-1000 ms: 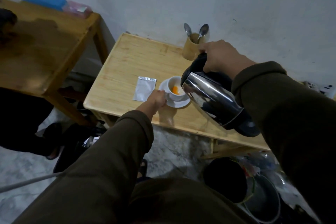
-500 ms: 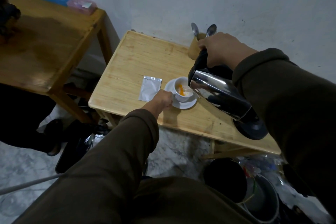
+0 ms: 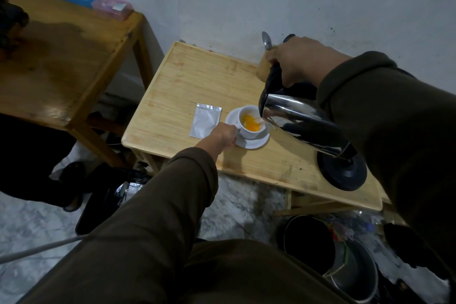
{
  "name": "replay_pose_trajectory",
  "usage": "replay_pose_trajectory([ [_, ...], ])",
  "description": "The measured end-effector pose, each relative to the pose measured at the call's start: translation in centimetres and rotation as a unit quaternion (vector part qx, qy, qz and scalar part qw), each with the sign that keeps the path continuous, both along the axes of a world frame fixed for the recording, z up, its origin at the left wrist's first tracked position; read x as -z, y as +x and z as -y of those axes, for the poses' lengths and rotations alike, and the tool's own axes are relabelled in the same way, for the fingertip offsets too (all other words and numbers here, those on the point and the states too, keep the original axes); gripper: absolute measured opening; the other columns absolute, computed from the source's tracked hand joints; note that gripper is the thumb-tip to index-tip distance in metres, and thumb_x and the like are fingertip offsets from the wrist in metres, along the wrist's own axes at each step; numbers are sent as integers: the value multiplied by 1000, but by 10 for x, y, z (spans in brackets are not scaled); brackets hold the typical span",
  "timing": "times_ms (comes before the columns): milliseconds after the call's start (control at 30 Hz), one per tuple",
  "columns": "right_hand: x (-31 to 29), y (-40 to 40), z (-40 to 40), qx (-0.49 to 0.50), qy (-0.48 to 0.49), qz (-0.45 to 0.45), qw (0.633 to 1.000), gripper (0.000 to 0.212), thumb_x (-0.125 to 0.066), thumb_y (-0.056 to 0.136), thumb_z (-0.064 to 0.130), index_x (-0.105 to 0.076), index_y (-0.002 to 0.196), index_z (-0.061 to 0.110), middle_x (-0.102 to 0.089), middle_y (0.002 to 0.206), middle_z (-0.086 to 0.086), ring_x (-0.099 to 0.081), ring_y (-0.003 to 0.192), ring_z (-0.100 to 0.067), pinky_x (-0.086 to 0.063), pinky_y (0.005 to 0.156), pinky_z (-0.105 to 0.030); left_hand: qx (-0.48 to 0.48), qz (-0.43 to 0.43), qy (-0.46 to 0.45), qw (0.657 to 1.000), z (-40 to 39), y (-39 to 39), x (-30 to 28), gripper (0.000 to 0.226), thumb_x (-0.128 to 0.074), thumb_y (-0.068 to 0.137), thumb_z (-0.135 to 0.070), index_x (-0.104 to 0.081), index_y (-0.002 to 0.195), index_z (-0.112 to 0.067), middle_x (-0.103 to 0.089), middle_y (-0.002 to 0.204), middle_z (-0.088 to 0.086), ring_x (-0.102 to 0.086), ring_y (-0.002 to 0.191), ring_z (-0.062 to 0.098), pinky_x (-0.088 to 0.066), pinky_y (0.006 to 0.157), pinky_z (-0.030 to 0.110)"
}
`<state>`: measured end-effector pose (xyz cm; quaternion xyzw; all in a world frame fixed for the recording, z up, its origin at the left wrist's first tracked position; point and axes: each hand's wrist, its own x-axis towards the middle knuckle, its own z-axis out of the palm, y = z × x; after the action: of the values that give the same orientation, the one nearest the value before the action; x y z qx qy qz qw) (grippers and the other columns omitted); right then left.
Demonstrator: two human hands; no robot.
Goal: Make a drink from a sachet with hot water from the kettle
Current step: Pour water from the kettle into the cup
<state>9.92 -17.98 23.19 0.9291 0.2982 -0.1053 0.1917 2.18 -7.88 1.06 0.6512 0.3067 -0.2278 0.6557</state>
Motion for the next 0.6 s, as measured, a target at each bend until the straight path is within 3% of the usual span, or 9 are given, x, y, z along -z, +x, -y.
replay_pose_trajectory([
  [67, -1, 2, -1, -7, -6, -2, 1000, 33, -64, 72, 2, -57, 101, 15, -58, 93, -11, -54, 84, -29, -39, 66, -35, -5, -7, -5, 1000, 0, 0, -2, 32, -42, 95, -15, -54, 117, 4, -59, 94, 18, -59, 86, 27, -52, 77, 36],
  [200, -2, 3, -4, -24, -10, -2, 1000, 37, -65, 69, 2, -59, 102, 16, -58, 95, -11, -57, 89, -31, -44, 70, -37, 22, -12, 8, 1000, 2, 2, -6, 44, -38, 96, -14, -46, 134, 8, -48, 69, 2, -48, 59, 14, -45, 57, 26],
  [600, -5, 4, -15, -45, -39, 15, 998, 30, -63, 71, 1, -57, 97, 14, -38, 69, -2, -51, 77, -28, -39, 60, -33, 24, -15, 13, 1000, 2, 0, -13, 44, -38, 97, -13, -45, 134, 8, -47, 67, 2, -47, 57, 13, -43, 55, 25],
])
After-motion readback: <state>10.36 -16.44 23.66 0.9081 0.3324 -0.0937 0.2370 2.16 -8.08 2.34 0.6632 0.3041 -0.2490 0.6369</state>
